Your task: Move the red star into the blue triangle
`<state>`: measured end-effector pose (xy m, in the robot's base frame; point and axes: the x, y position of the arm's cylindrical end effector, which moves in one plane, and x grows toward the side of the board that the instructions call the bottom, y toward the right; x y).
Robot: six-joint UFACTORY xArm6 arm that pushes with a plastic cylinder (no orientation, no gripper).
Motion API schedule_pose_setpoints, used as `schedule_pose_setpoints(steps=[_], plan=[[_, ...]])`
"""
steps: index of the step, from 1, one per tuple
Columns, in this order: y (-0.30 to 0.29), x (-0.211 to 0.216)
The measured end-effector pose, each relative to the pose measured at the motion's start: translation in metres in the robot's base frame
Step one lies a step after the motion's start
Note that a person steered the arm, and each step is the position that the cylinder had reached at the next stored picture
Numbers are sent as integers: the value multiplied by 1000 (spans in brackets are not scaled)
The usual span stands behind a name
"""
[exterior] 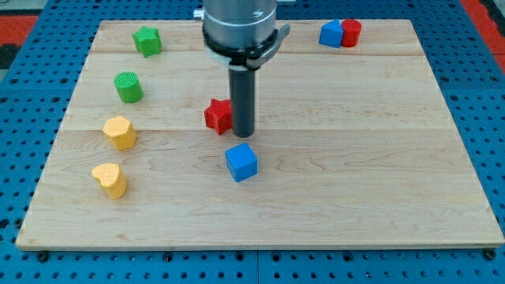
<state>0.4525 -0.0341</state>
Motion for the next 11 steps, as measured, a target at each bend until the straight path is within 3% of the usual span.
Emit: schedule_pose_setpoints(steps=[1,2,3,4,5,7,8,9,11], plan=[[-65,-26],[-24,-87],[16,-102],[-44,-93],[-90,-133],[60,-198],[98,-196],[67,-183],[129,-169]])
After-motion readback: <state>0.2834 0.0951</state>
